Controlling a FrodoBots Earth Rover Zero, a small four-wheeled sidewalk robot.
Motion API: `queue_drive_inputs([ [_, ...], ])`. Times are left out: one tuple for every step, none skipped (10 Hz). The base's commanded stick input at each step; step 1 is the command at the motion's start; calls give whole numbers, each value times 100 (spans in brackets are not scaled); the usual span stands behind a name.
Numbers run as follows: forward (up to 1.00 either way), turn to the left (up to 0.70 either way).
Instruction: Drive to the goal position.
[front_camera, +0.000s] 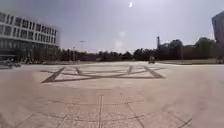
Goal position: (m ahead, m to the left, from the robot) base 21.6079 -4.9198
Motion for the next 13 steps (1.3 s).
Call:
queue_drive_inputs([
  [100,-34],
  [100,-15],
  [100,-1],
  [100,-24],
  [100,-28],
  [100,-4],
  [100,0],
  [100,0],
  [100,0],
  [100,-5],
  [100,-27],
  [100,-30],
  [100,-6],
])
